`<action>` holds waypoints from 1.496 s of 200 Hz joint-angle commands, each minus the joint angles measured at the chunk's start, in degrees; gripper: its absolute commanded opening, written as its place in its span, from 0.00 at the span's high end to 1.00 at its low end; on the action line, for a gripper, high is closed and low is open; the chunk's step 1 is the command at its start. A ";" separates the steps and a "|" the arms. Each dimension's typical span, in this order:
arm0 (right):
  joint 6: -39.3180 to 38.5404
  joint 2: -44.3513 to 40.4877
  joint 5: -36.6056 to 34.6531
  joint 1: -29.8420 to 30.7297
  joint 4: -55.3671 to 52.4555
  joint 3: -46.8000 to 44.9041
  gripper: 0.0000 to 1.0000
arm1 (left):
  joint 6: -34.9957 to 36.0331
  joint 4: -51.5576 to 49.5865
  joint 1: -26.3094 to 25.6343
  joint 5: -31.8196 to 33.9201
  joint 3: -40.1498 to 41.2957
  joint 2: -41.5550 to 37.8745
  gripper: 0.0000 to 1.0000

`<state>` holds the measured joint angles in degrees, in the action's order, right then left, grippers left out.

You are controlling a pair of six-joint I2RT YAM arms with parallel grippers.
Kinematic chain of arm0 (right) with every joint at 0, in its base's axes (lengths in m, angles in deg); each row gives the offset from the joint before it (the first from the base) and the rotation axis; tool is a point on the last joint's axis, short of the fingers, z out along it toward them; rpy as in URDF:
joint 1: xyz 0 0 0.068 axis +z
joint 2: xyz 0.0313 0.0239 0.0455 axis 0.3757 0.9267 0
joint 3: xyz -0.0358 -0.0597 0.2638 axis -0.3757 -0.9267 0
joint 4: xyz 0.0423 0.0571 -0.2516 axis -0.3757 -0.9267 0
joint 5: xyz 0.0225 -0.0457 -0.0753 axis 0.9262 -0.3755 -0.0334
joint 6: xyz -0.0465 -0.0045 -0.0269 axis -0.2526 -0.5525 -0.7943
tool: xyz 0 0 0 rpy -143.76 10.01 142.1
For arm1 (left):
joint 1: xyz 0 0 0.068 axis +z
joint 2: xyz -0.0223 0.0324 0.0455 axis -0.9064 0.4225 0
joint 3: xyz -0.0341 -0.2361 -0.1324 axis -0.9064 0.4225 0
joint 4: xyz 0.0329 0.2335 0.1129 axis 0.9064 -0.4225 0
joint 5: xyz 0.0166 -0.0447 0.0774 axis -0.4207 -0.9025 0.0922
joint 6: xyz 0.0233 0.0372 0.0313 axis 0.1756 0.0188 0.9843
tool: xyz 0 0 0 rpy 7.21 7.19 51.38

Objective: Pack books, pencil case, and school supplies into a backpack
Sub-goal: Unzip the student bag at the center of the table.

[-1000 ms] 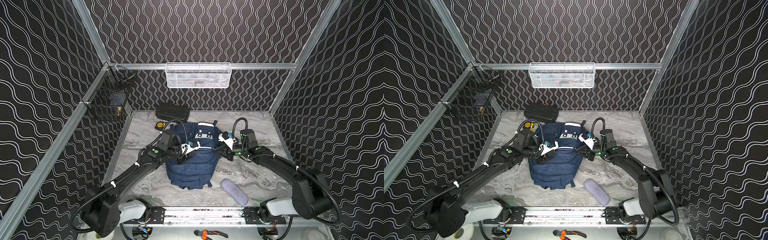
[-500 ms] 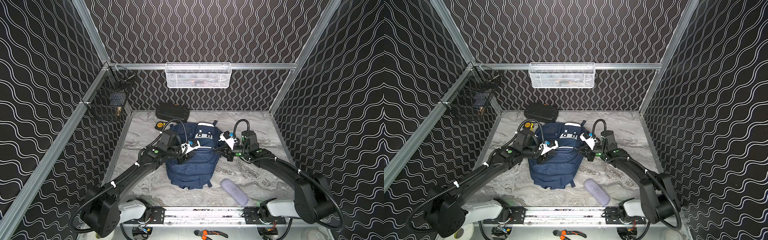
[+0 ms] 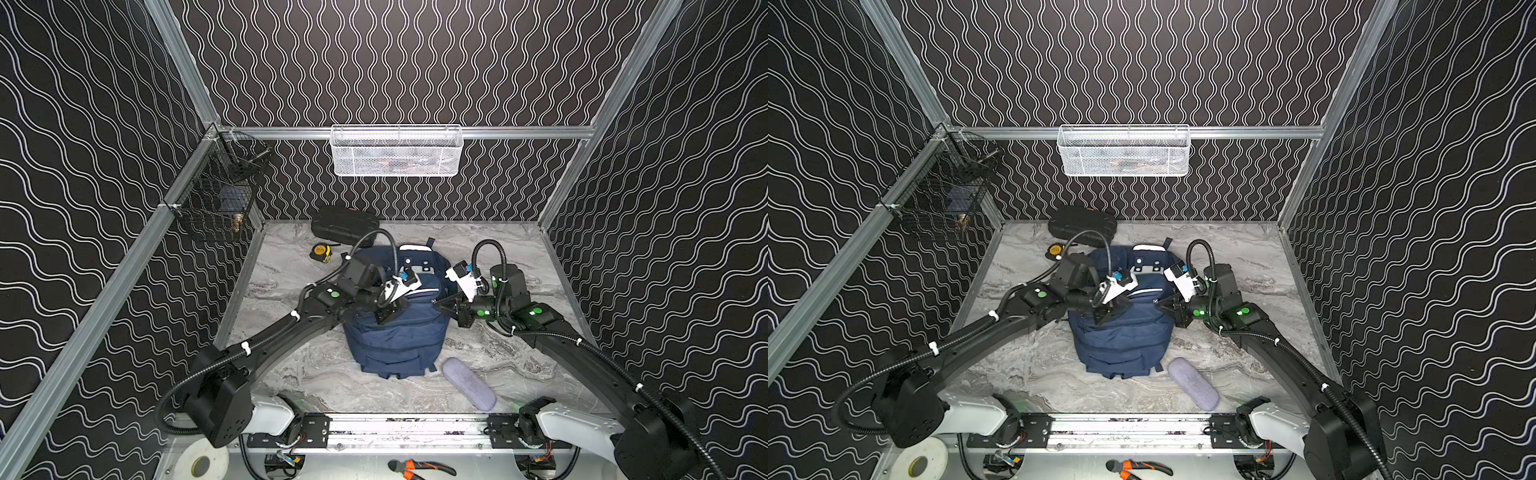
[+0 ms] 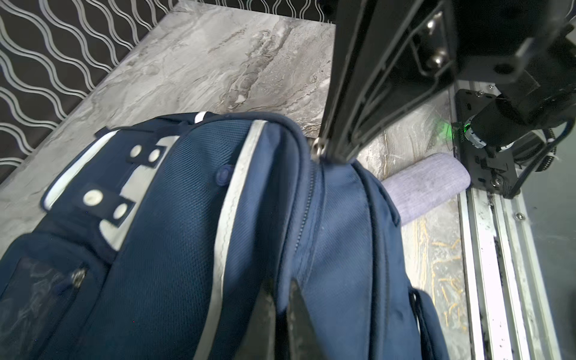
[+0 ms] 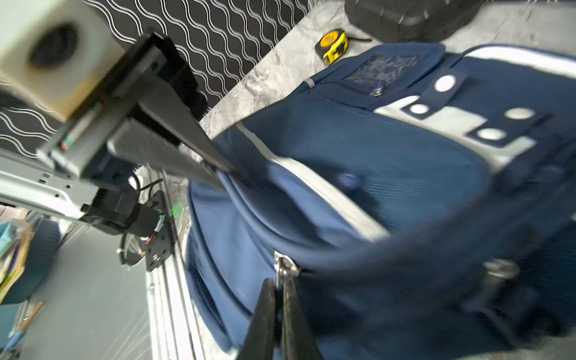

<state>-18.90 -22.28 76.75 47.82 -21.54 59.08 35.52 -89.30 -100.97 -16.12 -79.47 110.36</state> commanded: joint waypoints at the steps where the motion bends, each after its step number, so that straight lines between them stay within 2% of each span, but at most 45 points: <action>1: 1.58 0.17 1.19 0.95 -4.13 2.19 1.00 | -5.87 7.55 -3.56 2.70 -1.44 1.41 1.00; 13: 1.51 0.20 -4.37 0.42 -6.03 2.87 1.00 | -7.86 9.07 -4.12 1.57 -1.17 1.66 0.99; 24: 1.79 -0.05 -7.20 -0.38 -6.19 2.59 1.00 | -7.75 8.61 -4.15 2.10 -1.09 1.08 0.73; 38: 2.22 -0.31 -7.67 -4.86 -5.60 2.50 1.00 | -8.93 9.11 -4.16 5.02 -0.16 -1.00 0.44; 43: 2.22 -0.29 -7.34 -5.86 -5.60 2.54 1.00 | -8.69 9.28 -4.17 5.41 0.36 -2.08 0.37; 52: 1.59 0.05 -6.28 -7.82 -6.04 2.99 1.00 | -7.90 9.62 -4.11 6.16 1.79 -4.08 0.34; 85: -1.89 2.11 -9.55 -9.68 -12.22 7.08 1.00 | -8.51 9.51 -4.11 11.62 9.40 -10.58 0.35; 122: 0.34 0.89 -7.70 -9.75 -9.28 5.77 1.00 | -8.83 11.42 -4.10 14.63 17.13 -14.45 0.37; 161: 1.02 1.50 -7.36 -9.76 -8.08 5.11 1.00 | -10.05 13.37 -4.07 14.76 17.33 -12.10 0.36; 213: 2.34 2.34 -4.28 -9.76 -4.95 3.94 1.00 | -6.58 12.60 -4.07 11.55 15.10 -8.72 0.38; 256: 3.06 2.91 -3.69 -9.74 -3.74 2.64 1.00 | -3.62 11.63 -4.09 10.60 14.98 -6.98 0.47; 280: 2.76 2.99 -2.96 -9.76 -5.34 3.39 1.00 | -4.80 13.01 -4.07 12.46 15.94 -6.52 0.62; 299: 2.18 2.34 -3.32 -9.76 -6.39 3.39 1.00 | -4.38 14.31 -4.07 12.49 16.52 -5.92 0.68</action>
<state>-15.95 -19.28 71.92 38.03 -28.21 62.03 29.99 -77.52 -105.04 -4.29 -63.47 103.91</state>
